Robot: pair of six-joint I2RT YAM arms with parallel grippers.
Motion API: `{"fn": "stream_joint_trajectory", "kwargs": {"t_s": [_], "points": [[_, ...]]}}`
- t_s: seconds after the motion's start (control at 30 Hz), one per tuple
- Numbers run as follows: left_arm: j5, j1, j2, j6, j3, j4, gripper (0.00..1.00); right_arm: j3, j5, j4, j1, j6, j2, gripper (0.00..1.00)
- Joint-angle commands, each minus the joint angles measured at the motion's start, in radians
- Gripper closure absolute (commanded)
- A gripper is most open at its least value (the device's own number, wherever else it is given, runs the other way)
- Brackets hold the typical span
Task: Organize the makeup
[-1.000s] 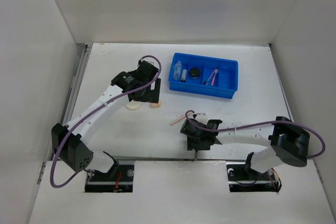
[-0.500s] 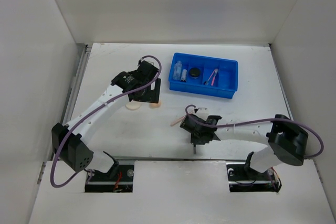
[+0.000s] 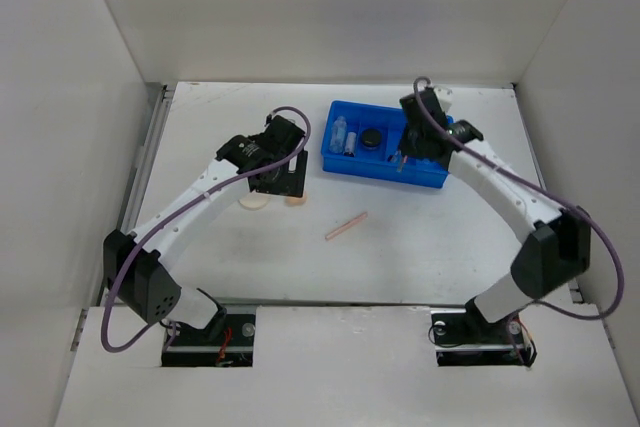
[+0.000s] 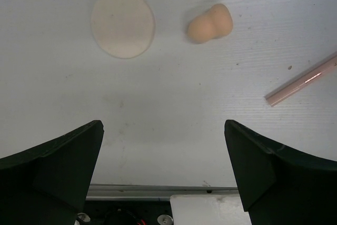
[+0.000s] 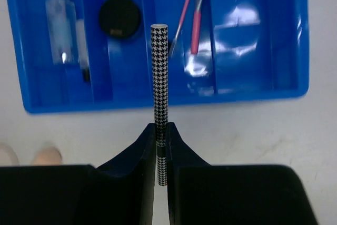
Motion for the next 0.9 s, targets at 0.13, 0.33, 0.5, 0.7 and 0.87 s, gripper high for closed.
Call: {"fn": "stream_joint_trajectory", "kwargs": {"t_s": [0.13, 0.33, 0.5, 0.7, 0.87], "points": [[-0.016, 0.001, -0.004, 0.029, 0.05, -0.028, 0.01, 0.368, -0.046, 0.047, -0.178, -0.186, 0.314, 0.91], [0.003, 0.001, -0.004, 0.049, 0.05, -0.028, 0.01, 0.514, -0.055, 0.025, -0.221, -0.208, 0.503, 0.91], [-0.007, 0.001, -0.013, 0.049, 0.05, -0.038, 0.01, 0.578, -0.055, 0.016, -0.231, -0.226, 0.563, 0.68], [-0.007, 0.001, -0.013, 0.049, 0.05, -0.038, 0.01, 0.597, -0.076, -0.01, -0.22, -0.226, 0.516, 0.34], [-0.036, 0.001, -0.045, 0.04, 0.05, -0.048, 0.01, 0.255, -0.127, 0.042, -0.142, -0.14, 0.219, 0.34]]}}
